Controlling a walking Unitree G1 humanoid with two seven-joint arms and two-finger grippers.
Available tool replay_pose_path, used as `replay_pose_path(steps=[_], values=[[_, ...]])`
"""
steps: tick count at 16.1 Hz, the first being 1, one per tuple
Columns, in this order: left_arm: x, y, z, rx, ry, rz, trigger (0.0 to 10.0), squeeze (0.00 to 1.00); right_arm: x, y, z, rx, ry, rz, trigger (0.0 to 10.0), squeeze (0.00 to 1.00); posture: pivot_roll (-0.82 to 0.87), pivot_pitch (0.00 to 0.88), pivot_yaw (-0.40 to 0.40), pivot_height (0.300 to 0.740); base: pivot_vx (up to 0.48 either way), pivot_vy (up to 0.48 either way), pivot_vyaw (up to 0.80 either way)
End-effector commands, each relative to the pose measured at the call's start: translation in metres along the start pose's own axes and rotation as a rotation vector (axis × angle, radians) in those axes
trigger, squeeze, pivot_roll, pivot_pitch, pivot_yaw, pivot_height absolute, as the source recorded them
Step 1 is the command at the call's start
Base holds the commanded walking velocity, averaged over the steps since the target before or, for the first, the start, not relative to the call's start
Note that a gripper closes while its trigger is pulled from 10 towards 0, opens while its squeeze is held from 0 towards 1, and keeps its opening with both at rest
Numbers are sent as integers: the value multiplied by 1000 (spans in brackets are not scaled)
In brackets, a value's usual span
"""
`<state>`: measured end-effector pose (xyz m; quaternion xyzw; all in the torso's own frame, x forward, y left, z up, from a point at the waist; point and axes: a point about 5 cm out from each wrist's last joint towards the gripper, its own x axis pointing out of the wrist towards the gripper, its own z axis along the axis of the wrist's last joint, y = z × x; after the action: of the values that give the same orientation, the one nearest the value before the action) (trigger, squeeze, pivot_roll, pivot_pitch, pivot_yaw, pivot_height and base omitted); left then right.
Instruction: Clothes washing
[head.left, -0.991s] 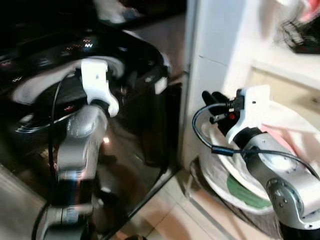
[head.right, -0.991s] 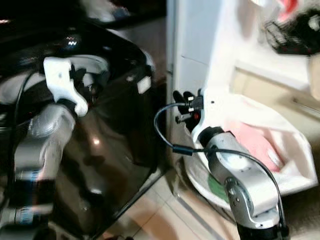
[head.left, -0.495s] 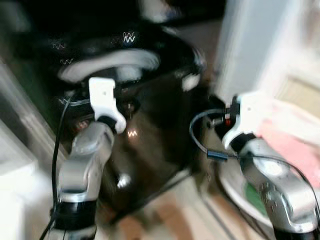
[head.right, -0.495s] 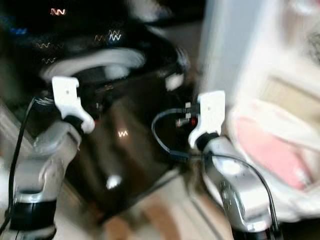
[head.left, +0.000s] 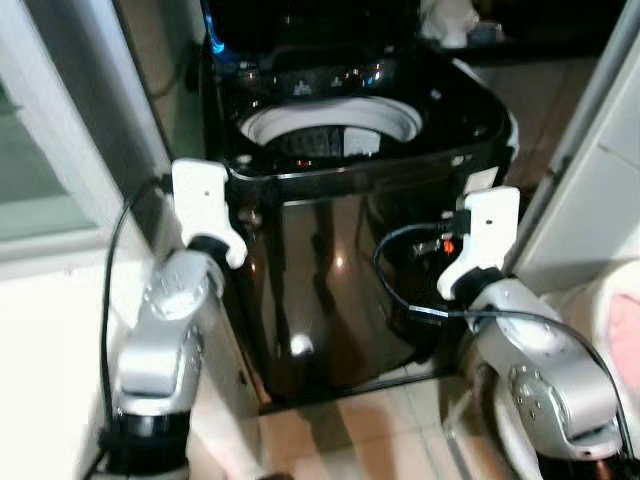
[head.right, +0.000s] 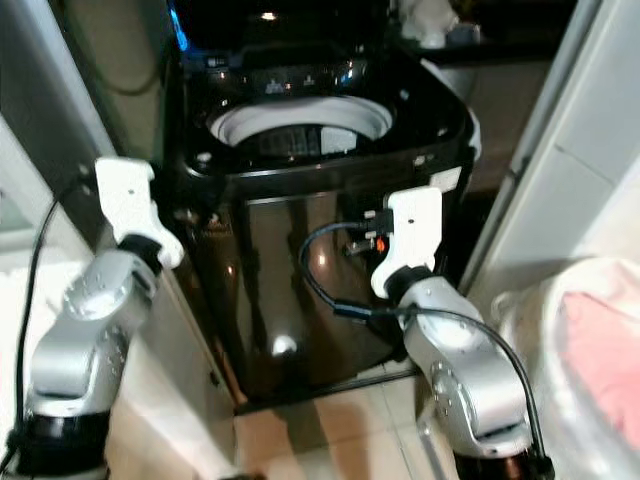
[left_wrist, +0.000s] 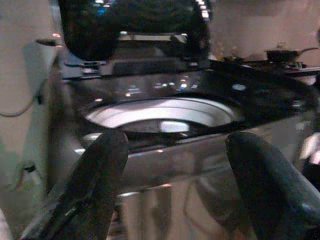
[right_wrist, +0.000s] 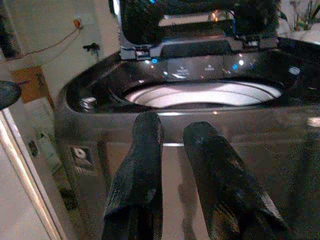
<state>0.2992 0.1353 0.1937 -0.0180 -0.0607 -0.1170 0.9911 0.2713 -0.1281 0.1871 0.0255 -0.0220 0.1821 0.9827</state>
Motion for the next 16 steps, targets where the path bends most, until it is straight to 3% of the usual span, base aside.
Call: replay_pose_path(steps=[1,5,9,16], values=[[0,-4,3,14,-13,-10,10000,0,0,-1,0,-11,-1,-1,10000,0,-68,0,51,740,0,-480,0],[-15,1,-28,19,68,8,10000,0,0,1,-13,-24,61,16,10000,0,-66,0,27,740,0,-203,0],[-34,8,-56,84,174,2,10000,0,-5,-5,-49,76,162,-108,10000,0,-41,0,13,740,0,0,0],[-34,6,-59,86,178,-19,10000,0,-6,-5,-56,82,158,-116,10000,0,-34,0,25,740,-261,0,0]])
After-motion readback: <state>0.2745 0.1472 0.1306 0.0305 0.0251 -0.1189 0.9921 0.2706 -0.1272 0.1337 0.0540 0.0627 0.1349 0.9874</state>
